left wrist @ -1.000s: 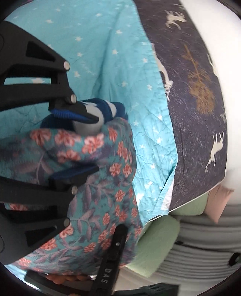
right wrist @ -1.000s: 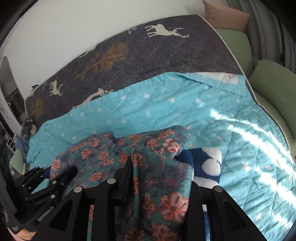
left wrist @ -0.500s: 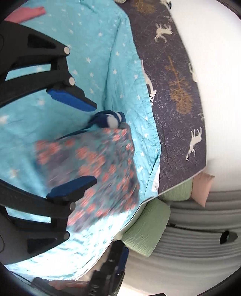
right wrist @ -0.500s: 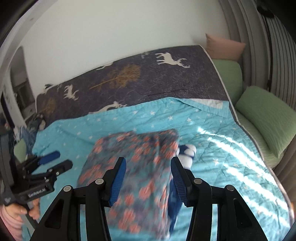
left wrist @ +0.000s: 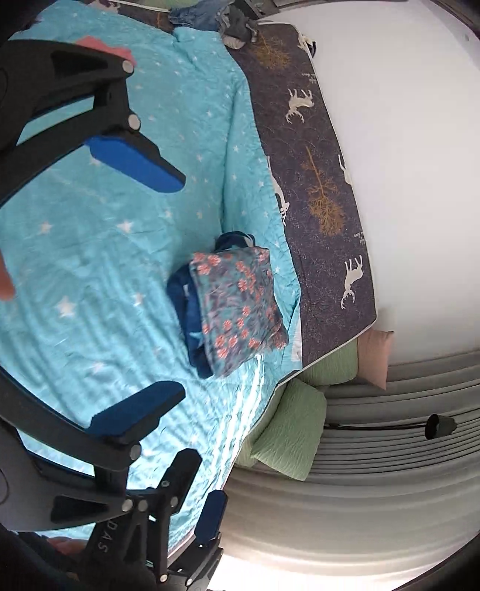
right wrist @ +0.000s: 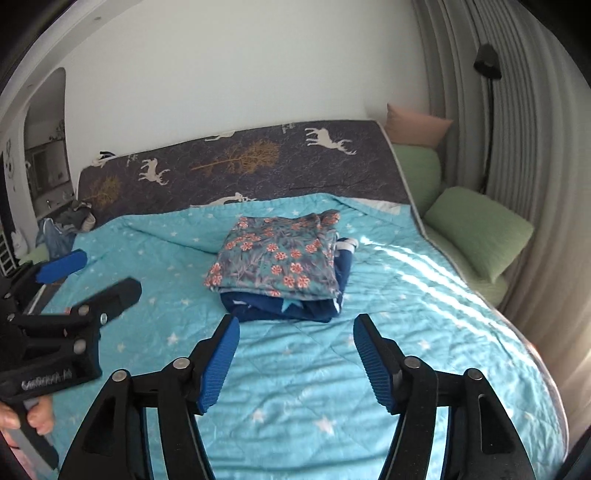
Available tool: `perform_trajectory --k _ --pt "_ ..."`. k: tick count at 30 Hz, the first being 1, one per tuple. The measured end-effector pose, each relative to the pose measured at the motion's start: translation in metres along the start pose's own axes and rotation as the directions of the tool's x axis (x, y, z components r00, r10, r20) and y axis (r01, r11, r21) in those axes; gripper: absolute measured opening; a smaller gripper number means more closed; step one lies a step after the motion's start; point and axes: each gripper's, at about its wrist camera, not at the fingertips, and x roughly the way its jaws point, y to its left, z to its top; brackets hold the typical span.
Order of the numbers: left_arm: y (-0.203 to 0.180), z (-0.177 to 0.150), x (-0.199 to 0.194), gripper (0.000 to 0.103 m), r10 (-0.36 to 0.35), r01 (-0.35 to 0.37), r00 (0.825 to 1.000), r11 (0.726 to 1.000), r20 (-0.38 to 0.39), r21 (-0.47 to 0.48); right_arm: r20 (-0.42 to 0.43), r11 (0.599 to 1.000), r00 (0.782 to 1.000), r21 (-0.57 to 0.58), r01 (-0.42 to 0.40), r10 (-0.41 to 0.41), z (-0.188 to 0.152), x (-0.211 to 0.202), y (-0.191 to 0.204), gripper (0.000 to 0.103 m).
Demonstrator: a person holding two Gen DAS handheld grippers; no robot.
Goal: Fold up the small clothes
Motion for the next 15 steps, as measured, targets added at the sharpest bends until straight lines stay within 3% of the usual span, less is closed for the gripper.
perform_trajectory --k 7,11,15 --pt "0.001 -0.026 -0.029 0.101 0.012 -0.013 1.0 0.999 -0.017 -0.048 -0.02 1.0 1.0 0.019 -0.001 0.002 -0.017 -0.024 0.006 0.071" --pt "0.002 -0.033 -0.04 0.101 0.061 -0.062 0.998 0.998 -0.016 -0.021 -0.013 1.0 1.0 0.004 0.006 -0.006 -0.024 -0.033 0.014 0.071" --pt "0.004 -0.035 -0.044 0.102 0.06 -0.06 0.998 0.998 -0.017 -0.021 -0.009 1.0 1.0 0.001 0.006 -0.006 -0.027 -0.038 0.018 0.071"
